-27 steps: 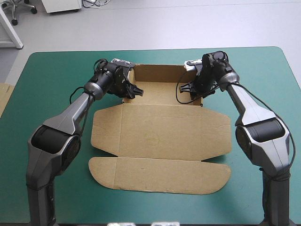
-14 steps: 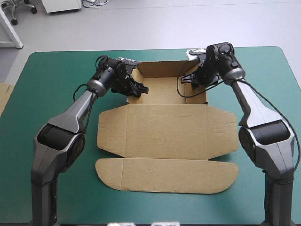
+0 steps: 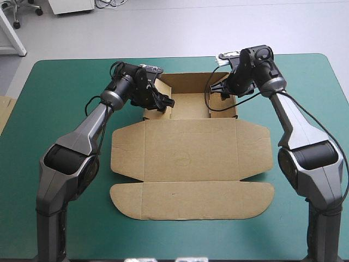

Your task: Fold the box

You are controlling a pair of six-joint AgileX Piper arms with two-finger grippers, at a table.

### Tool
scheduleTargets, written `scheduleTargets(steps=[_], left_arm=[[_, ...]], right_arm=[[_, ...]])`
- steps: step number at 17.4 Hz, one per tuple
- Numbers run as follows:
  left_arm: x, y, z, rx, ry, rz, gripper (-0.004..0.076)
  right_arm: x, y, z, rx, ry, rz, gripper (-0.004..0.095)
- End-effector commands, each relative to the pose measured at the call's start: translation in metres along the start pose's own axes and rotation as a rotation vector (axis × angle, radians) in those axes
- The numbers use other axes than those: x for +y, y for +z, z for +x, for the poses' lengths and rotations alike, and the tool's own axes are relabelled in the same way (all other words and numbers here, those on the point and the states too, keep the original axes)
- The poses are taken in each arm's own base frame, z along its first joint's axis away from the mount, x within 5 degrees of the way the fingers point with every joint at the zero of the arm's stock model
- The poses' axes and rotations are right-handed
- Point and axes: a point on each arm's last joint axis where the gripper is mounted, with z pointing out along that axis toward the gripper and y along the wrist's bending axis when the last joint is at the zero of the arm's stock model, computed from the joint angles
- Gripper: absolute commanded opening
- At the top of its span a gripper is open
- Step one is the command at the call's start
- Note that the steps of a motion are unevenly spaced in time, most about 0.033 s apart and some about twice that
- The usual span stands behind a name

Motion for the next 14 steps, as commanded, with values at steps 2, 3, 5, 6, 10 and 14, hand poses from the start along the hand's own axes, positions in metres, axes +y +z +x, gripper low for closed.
scheduleTargets(steps=[2,3,5,6,10,14], left_arm=[[-0.004,-0.063,-0.011,-0.165,0.021,-0.007,0.0514],[-0.003,-0.067,-0.011,-0.175,0.024,-0.015,0.0514],[-0.003,-0.077,-0.011,-0.200,0.030,-0.018,0.0514],[-0.003,-0.082,-0.012,-0.213,0.033,-0.019,0.0514],[-0.004,-0.114,-0.010,-0.286,0.058,-0.027,0.0514],[-0.006,-0.175,0.001,-0.394,0.110,-0.027,0.0514]], right_arm=[[-0.004,-0.058,-0.004,-0.122,-0.009,0.024,0.0540],[-0.005,-0.062,-0.004,-0.131,-0.007,0.025,0.0540],[-0.005,-0.071,-0.004,-0.148,-0.009,0.029,0.0540],[-0.005,-0.075,-0.003,-0.155,-0.010,0.030,0.0540],[-0.004,-0.107,0.000,-0.219,-0.011,0.024,0.0539],[0.004,-0.160,0.013,-0.316,-0.028,-0.032,0.0538]])
